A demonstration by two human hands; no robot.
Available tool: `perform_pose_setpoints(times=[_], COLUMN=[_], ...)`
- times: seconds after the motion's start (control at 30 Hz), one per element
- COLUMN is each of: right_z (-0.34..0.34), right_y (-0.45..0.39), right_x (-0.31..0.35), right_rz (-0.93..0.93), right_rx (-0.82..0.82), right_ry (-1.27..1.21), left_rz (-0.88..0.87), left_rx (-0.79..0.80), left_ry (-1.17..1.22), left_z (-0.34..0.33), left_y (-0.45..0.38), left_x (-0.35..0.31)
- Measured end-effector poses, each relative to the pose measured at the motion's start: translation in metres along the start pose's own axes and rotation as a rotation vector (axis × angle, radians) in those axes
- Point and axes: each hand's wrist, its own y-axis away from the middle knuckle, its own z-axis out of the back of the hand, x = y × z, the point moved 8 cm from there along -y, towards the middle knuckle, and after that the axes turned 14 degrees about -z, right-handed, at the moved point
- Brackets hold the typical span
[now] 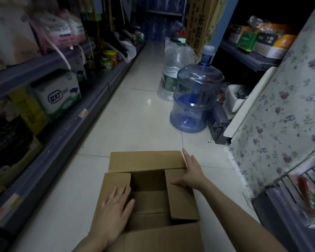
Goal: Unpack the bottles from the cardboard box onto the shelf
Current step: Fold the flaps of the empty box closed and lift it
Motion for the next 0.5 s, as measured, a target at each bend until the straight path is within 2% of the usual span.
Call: perform_pose_setpoints(times=[0.1,0.2,0.3,0.43,0.5], right_z=[-0.001,-0.004,-0.001,0.008,0.009], right_y=[-0.014,-0.018,-0.014,0.006,0.017], right_x=[0.013,0.021,0.021,0.020,0.018], right_rz=[0.032,0.041,0.080,0.217,0.250], right_rx=[0.126,0.119,-0.016,-0.302,-0.372], right_ry=[-0.070,-0.068,-0.083,-0.080,-0.046], left_rz=[0.029,0.040,0.029,0.024,0.023], left_rx=[0.002,0.014,0.010,0.008,0.030], left_ry=[-0.025,-0.027,-0.004,0.017,0.030], left_z=[0.001,-0.001,-0.003,-0.004,-0.007], left_y=[-0.003,-0.004,-0.003,0.000,0.001], left_x=[0.001,0.001,0.002,-0.001,-0.003])
